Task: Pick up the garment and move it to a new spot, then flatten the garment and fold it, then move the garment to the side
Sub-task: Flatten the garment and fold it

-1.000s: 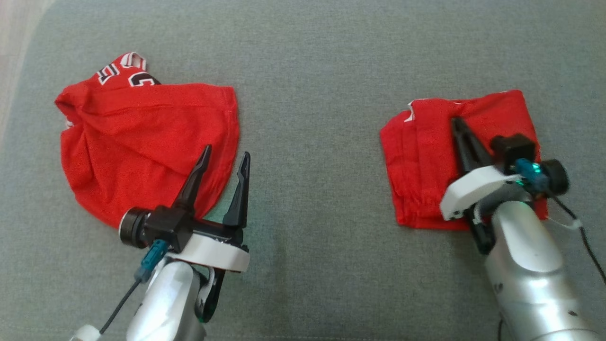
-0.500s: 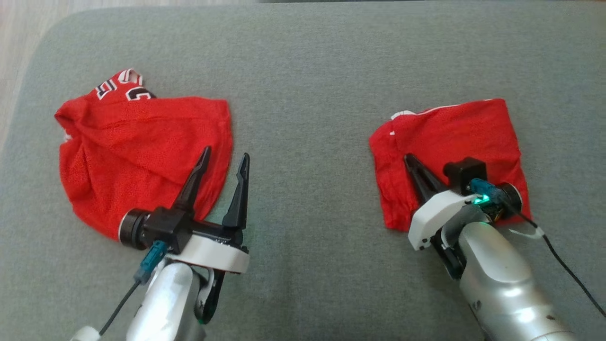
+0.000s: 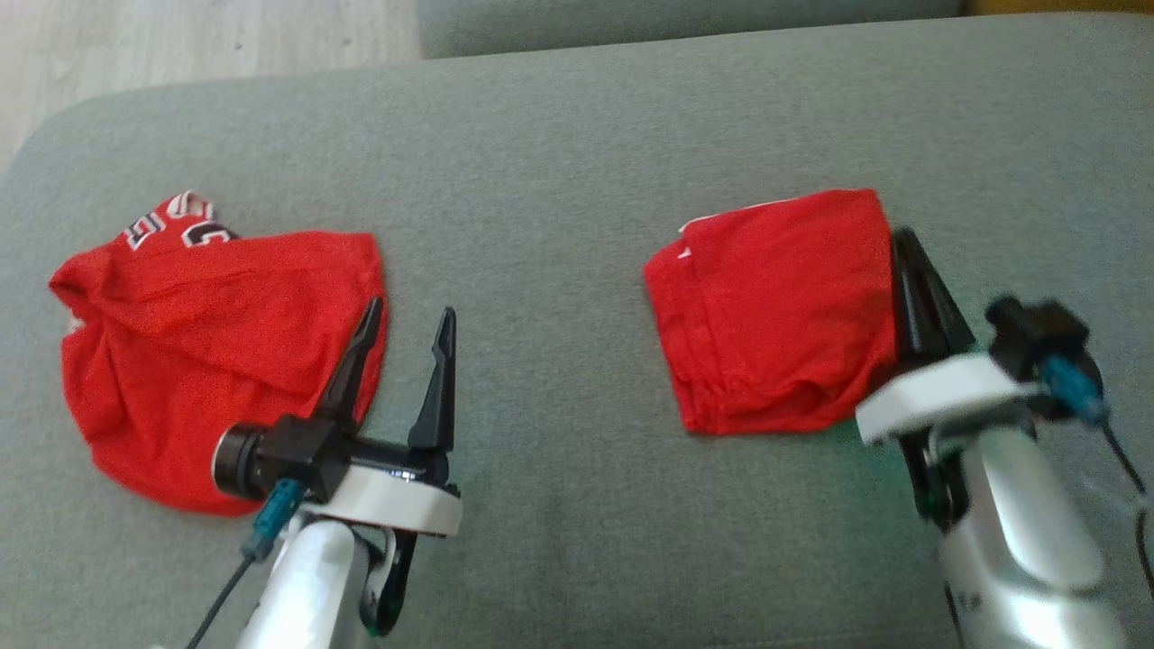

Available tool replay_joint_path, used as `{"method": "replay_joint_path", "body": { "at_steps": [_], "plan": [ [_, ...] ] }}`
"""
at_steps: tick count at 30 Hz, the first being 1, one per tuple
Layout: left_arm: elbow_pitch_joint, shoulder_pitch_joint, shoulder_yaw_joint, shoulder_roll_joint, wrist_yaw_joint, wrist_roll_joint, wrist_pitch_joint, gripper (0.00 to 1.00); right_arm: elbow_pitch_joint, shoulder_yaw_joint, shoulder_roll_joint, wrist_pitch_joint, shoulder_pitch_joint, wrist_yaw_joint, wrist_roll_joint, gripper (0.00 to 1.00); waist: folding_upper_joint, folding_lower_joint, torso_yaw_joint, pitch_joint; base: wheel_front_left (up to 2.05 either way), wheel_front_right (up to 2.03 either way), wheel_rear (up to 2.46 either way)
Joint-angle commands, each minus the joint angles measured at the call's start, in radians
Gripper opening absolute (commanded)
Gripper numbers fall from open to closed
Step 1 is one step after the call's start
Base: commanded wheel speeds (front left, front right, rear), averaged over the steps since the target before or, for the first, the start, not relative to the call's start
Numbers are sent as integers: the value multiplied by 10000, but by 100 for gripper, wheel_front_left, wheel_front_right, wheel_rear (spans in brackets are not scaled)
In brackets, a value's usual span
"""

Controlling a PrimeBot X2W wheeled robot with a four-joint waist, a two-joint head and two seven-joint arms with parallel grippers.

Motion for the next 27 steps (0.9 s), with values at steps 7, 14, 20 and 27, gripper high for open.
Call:
{"method": "replay_joint_path", "body": {
  "at_steps": [7,14,20,27],
  "plan": [
    [-360,227,424,10,44,58,-51,100,-1473,-89,115,-107,1434,-9,12,0,0,1,-420,-236,0,0,0],
    [-399,82,326,7,-25,110,-51,100,-1699,-218,118,-104,1367,-9,-30,0,0,1,-302,87,0,0,0],
    [-413,-303,171,5,-81,194,-51,100,-1126,-676,119,433,271,-9,-354,0,0,1,142,747,0,0,0],
    [-350,-588,46,4,-130,234,-51,100,729,-1256,116,1006,-1242,-9,-926,0,0,1,628,1300,0,0,0]
  ]
}}
